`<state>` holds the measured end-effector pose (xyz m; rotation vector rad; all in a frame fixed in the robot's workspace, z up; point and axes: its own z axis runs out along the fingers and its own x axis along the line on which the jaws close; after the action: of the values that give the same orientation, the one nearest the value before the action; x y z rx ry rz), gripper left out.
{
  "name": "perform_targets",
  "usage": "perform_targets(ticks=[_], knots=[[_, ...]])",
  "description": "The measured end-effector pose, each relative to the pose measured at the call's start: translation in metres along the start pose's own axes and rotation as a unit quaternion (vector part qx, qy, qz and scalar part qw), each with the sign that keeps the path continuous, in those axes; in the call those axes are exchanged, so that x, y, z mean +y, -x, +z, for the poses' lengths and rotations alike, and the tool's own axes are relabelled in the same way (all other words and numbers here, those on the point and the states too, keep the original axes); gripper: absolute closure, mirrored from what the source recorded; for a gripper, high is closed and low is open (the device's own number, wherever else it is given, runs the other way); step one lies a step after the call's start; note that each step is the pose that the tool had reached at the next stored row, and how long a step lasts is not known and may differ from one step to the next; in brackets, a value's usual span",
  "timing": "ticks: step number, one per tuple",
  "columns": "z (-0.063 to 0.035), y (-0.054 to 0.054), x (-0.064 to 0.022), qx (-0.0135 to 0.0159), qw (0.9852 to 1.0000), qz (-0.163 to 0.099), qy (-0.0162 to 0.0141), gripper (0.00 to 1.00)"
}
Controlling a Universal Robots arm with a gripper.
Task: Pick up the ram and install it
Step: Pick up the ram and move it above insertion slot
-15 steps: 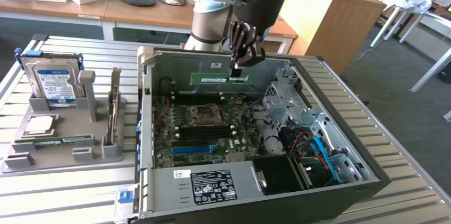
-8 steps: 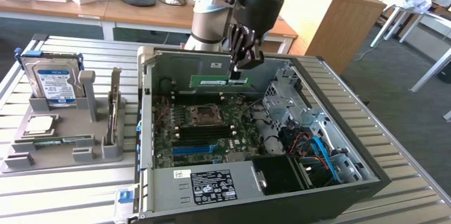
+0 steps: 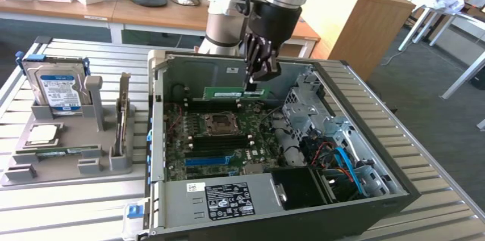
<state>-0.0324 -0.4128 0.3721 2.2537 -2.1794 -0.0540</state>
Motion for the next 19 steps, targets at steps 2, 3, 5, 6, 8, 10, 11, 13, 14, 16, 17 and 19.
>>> perform_targets(ticks=[2, 3, 5, 6, 8, 10, 11, 13, 14, 16, 17, 19], knots=[[0.0029, 0.0, -0.0001, 0.0, 1.0, 0.001, 0.0, 0.89], [0.0038, 0.0, -0.0001, 0.0, 1.0, 0.001, 0.0, 0.89], [0.0039, 0.0, -0.0001, 0.0, 1.0, 0.001, 0.0, 0.89], [0.004, 0.0, -0.0001, 0.0001, 1.0, 0.001, 0.0, 0.89], [0.0062, 0.0, -0.0002, -0.0002, 1.0, 0.001, -0.0001, 0.89], [0.0093, 0.0, -0.0002, -0.0001, 1.0, 0.001, 0.0, 0.89], [0.0109, 0.0, -0.0003, -0.0001, 1.0, 0.002, 0.0, 0.89], [0.0141, 0.0, -0.0004, -0.0001, 1.0, 0.002, -0.0001, 0.89], [0.0158, 0.0, -0.0004, -0.0001, 1.0, 0.002, 0.0, 0.89], [0.0189, 0.0, -0.0005, -0.0001, 1.0, 0.003, 0.0, 0.89], [0.0203, 0.0, -0.0006, -0.0001, 1.0, 0.003, -0.0001, 0.89], [0.0229, 0.0, -0.0006, -0.0001, 1.0, 0.004, -0.0001, 0.89]])
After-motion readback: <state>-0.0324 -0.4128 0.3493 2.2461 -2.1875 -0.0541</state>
